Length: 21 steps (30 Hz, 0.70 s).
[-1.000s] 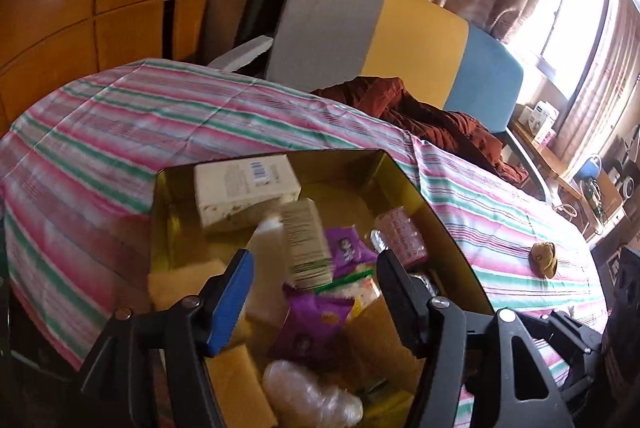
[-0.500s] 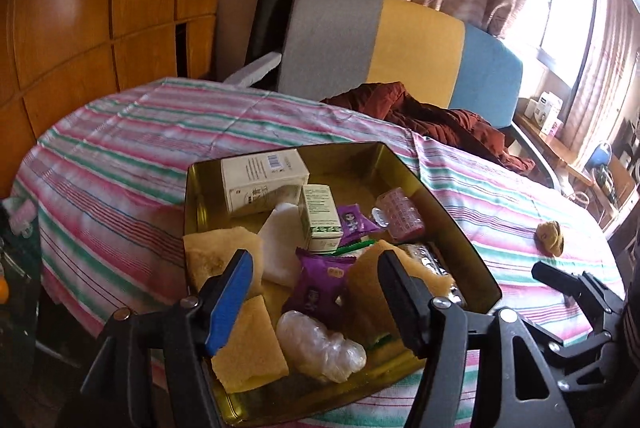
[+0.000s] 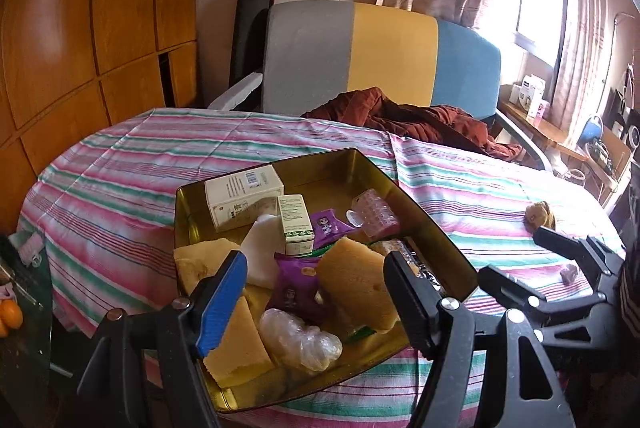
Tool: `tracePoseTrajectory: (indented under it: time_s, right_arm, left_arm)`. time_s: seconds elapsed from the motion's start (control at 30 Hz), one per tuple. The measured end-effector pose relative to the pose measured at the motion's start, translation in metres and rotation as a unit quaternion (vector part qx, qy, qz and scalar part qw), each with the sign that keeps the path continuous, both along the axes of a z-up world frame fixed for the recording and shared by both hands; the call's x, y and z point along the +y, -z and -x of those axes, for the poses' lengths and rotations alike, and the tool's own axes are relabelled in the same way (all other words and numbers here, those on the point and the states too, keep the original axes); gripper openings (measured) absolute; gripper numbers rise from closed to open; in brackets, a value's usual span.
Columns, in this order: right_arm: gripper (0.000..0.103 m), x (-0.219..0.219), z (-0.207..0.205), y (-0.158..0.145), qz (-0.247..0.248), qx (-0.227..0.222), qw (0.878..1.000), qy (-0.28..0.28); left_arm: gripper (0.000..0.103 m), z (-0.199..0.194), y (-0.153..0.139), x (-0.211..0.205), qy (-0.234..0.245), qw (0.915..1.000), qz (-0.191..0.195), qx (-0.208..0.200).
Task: Organize objects
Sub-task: 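Carry the yellow sponge into the gold tray and release it with the right gripper, then move both grippers back toward the plush toy and wrapped bundle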
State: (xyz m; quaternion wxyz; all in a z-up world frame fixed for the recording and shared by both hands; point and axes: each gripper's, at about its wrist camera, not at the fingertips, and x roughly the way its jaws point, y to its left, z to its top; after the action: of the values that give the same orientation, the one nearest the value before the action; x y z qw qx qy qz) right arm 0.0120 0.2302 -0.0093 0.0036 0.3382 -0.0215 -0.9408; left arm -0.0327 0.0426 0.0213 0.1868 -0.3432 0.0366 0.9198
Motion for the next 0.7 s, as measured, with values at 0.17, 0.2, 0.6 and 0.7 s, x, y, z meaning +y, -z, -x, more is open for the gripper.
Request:
tracePoseTrajectory:
  time_s: [0.17,0.2,0.6,0.7]
  right_arm:
    - [0.103,0.016,-0.001,0.001,-0.012,-0.005,1.0,0.018]
    - [0.103,0.019,-0.001,0.001,-0.013,-0.006,1.0,0.022]
    - [0.103,0.091,-0.009,-0.002,-0.037,-0.033,0.996,0.079]
    - [0.103,0.121,-0.013,-0.006,-0.053,-0.035,0.992,0.106]
  left_arm:
    - [0.072,-0.006,-0.003,0.005,0.008,0.9999,0.003,0.005]
    - [0.072,-0.006,-0.004,0.006,0.009,0.9999,0.004,0.006]
    - [0.072,-0.019,-0.018,0.034,0.058,0.998,0.008,0.025]
    - [0.073,-0.022,-0.019,0.047,0.077,0.9967,0.01,0.022]
